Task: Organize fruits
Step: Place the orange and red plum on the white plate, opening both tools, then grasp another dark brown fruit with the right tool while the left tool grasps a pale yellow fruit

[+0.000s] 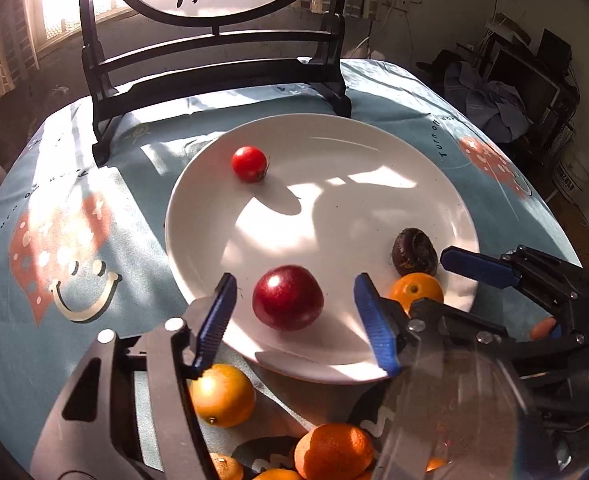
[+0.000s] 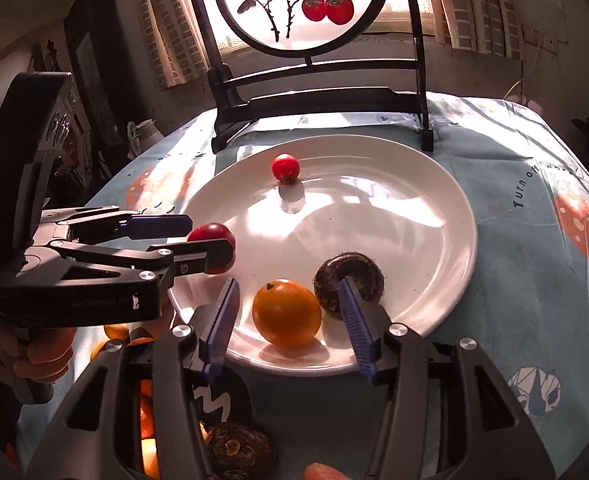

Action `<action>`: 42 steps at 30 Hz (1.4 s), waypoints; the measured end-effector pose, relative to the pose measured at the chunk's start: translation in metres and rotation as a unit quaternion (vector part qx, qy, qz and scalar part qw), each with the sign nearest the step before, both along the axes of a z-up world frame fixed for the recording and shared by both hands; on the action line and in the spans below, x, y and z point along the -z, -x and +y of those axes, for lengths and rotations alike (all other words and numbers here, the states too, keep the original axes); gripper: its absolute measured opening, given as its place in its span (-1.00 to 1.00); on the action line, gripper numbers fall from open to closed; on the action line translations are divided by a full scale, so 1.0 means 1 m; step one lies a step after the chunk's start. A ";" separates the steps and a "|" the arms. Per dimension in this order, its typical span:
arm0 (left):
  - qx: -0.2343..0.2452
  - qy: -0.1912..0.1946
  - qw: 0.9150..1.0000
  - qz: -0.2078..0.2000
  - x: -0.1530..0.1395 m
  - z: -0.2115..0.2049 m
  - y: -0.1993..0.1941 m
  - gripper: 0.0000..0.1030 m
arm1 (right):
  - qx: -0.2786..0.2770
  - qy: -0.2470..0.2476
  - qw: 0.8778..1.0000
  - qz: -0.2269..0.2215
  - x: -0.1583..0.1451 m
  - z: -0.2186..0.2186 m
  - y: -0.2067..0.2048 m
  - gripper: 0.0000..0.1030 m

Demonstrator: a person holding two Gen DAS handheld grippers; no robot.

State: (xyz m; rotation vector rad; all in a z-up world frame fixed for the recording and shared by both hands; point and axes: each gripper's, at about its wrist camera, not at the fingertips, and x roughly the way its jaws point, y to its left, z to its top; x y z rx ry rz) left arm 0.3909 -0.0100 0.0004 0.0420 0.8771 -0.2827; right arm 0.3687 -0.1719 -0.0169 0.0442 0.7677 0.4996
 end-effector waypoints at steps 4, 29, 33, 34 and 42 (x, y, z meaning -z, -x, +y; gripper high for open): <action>0.001 -0.008 0.999 -0.049 -0.030 0.006 0.036 0.69 | -0.009 -0.021 1.000 -0.019 -0.020 -0.005 0.020 0.01; -0.036 0.058 0.998 -0.007 0.018 0.062 0.148 0.96 | -0.168 0.104 0.980 0.019 0.002 0.022 0.147 0.14; -0.043 0.035 0.998 -0.007 0.018 0.058 0.149 0.96 | -0.178 0.132 0.975 0.027 0.014 0.032 0.150 0.12; -0.041 0.032 0.999 -0.008 0.017 0.058 0.149 0.96 | -0.178 0.141 0.974 0.025 0.016 0.034 0.152 0.12; -0.029 0.032 0.999 -0.020 0.008 0.058 0.157 0.96 | -0.166 0.189 0.968 -0.006 0.023 0.044 0.157 -0.04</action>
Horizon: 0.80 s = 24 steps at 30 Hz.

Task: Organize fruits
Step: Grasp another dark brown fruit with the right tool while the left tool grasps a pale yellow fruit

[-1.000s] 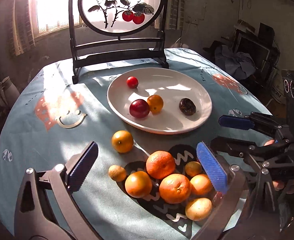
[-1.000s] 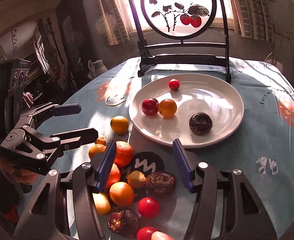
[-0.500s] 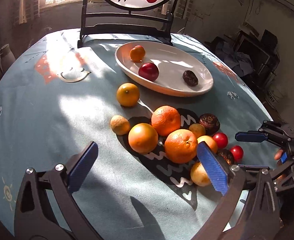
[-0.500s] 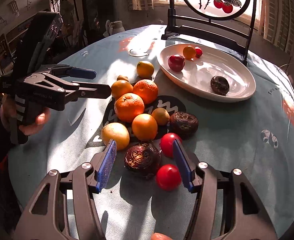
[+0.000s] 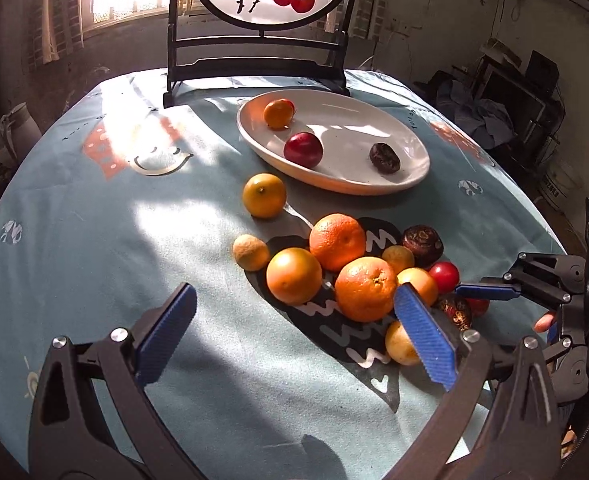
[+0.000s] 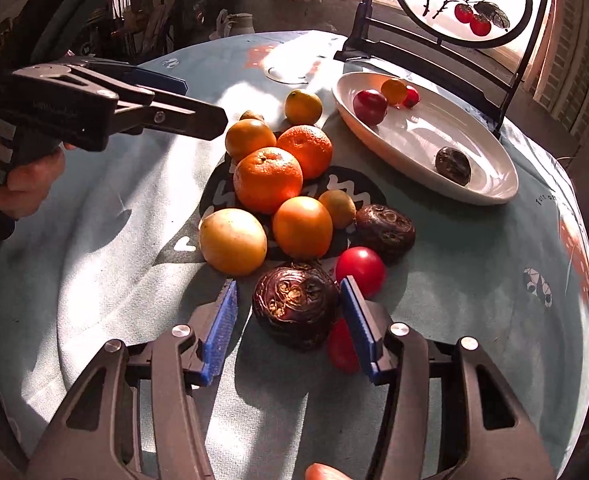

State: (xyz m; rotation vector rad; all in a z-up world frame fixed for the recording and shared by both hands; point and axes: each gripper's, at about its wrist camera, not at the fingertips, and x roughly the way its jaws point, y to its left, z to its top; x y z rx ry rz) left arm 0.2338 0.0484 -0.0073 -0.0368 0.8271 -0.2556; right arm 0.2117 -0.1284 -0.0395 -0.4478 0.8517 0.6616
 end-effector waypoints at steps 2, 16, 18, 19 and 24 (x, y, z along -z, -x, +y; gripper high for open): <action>0.001 -0.009 1.000 -0.009 -0.002 -0.001 0.002 0.96 | 0.004 0.010 1.000 -0.011 0.001 0.002 -0.001 -0.11; 0.118 -0.018 0.993 -0.004 0.002 -0.034 0.026 0.90 | 0.085 -0.158 0.983 0.038 -0.033 -0.051 -0.028 -0.15; 0.150 -0.018 0.989 0.006 0.007 -0.046 0.031 0.70 | 0.108 -0.164 0.980 0.032 -0.036 -0.059 -0.032 -0.15; 0.161 -0.020 0.987 0.012 0.010 -0.052 0.032 0.60 | 0.115 -0.167 0.979 0.033 -0.036 -0.061 -0.034 -0.15; 0.169 -0.025 0.984 0.045 0.026 -0.065 0.028 0.24 | 0.113 -0.176 0.977 0.037 -0.038 -0.061 -0.032 -0.15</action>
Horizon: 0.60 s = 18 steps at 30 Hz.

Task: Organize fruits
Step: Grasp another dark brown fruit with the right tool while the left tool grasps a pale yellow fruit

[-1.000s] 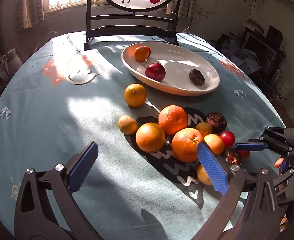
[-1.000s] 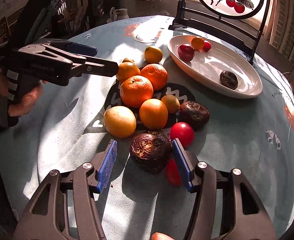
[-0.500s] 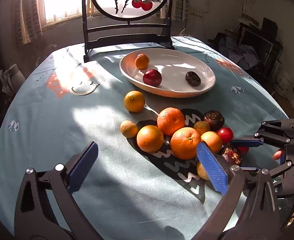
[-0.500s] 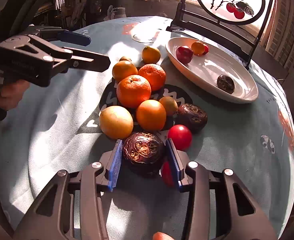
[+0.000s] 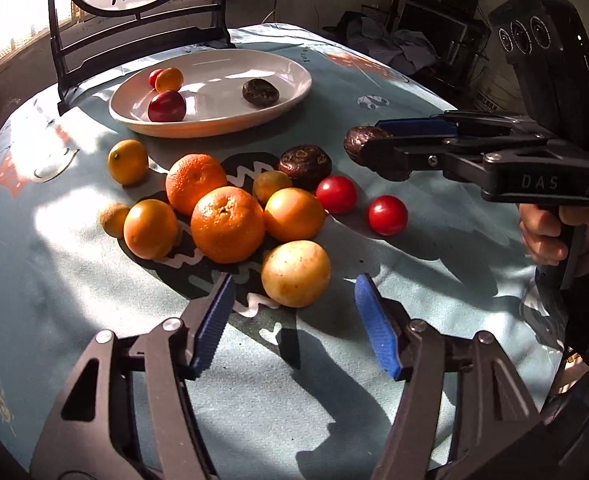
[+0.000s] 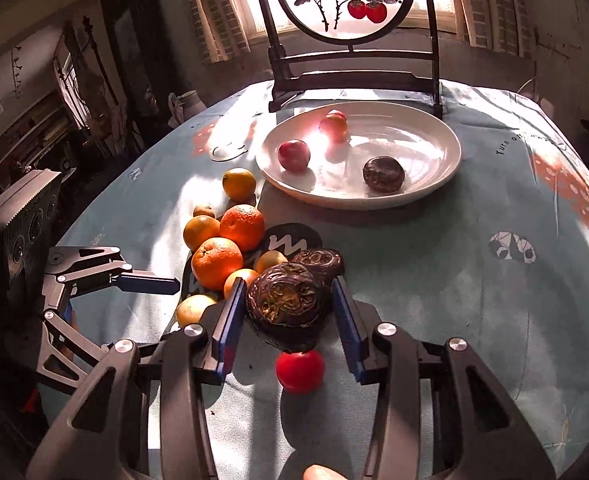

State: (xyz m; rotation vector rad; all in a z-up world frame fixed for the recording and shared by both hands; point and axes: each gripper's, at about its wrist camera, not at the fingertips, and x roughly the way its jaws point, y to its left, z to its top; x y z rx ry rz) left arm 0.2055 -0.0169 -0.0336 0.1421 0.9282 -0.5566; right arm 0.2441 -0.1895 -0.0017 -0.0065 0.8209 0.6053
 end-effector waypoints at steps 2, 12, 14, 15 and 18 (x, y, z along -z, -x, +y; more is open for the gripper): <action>-0.005 -0.003 1.000 -0.002 0.002 -0.003 -0.002 0.22 | -0.003 -0.002 1.000 -0.002 -0.001 0.000 0.002 -0.15; -0.015 -0.013 1.000 0.012 0.010 -0.017 -0.008 0.07 | -0.012 -0.006 1.000 -0.011 -0.005 0.002 0.012 -0.15; -0.019 -0.017 1.000 0.013 0.011 -0.018 -0.009 -0.03 | -0.013 -0.006 1.000 -0.012 -0.006 0.003 0.013 -0.15; -0.021 -0.022 0.999 0.011 0.012 -0.019 -0.009 -0.07 | -0.013 -0.006 1.000 -0.013 -0.006 0.003 0.013 -0.15; -0.032 -0.031 0.999 0.008 0.013 -0.019 -0.009 -0.23 | -0.013 -0.006 1.000 -0.012 -0.006 0.003 0.013 -0.15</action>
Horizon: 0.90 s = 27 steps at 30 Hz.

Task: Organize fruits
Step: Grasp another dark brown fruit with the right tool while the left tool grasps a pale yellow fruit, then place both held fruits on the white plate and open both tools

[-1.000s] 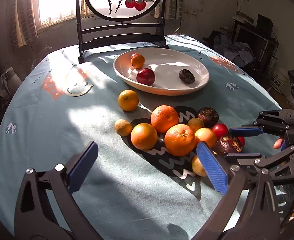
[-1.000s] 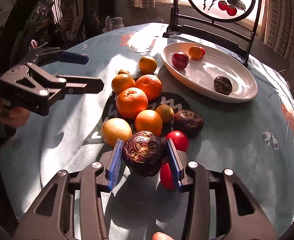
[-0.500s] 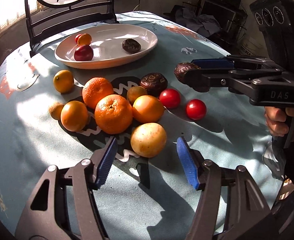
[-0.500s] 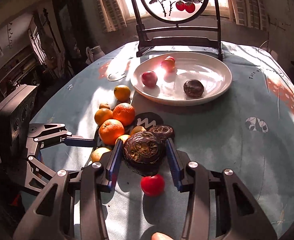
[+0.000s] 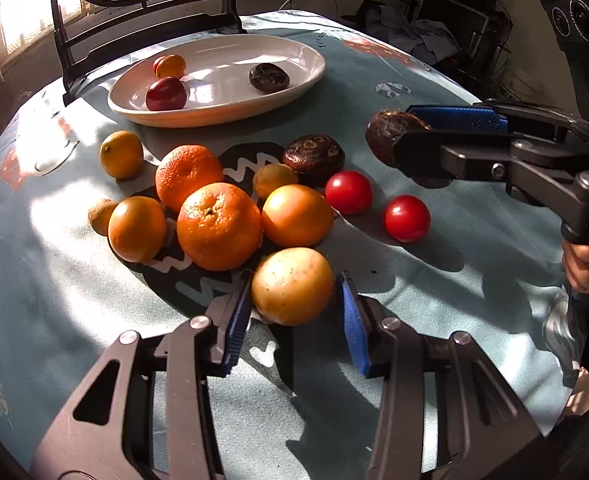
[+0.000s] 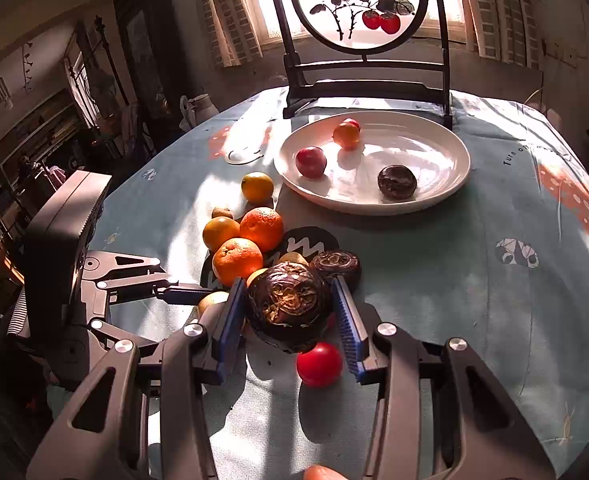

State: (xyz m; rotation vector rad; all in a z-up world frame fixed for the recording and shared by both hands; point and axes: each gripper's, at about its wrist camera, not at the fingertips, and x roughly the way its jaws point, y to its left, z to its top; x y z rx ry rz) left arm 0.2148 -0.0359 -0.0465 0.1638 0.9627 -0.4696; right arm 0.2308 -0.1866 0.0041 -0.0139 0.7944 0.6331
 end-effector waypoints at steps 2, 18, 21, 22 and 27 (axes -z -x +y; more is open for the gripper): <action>-0.003 0.004 1.000 0.002 0.000 0.002 -0.001 -0.25 | 0.001 0.001 1.000 0.000 0.000 0.000 0.000 -0.15; -0.020 0.073 0.996 -0.047 -0.055 0.026 -0.021 -0.26 | 0.042 -0.037 0.998 -0.021 0.000 -0.010 -0.035 -0.15; -0.048 0.079 0.993 -0.067 -0.076 0.033 -0.061 -0.26 | 0.080 -0.042 0.995 -0.039 -0.001 -0.015 -0.062 -0.15; -0.057 0.080 0.993 -0.070 -0.080 0.035 -0.077 -0.26 | 0.086 -0.041 0.995 -0.042 -0.001 -0.015 -0.072 -0.15; -0.117 0.064 0.989 -0.066 -0.080 0.043 -0.155 -0.26 | 0.083 -0.041 0.995 -0.031 0.007 0.000 -0.118 -0.15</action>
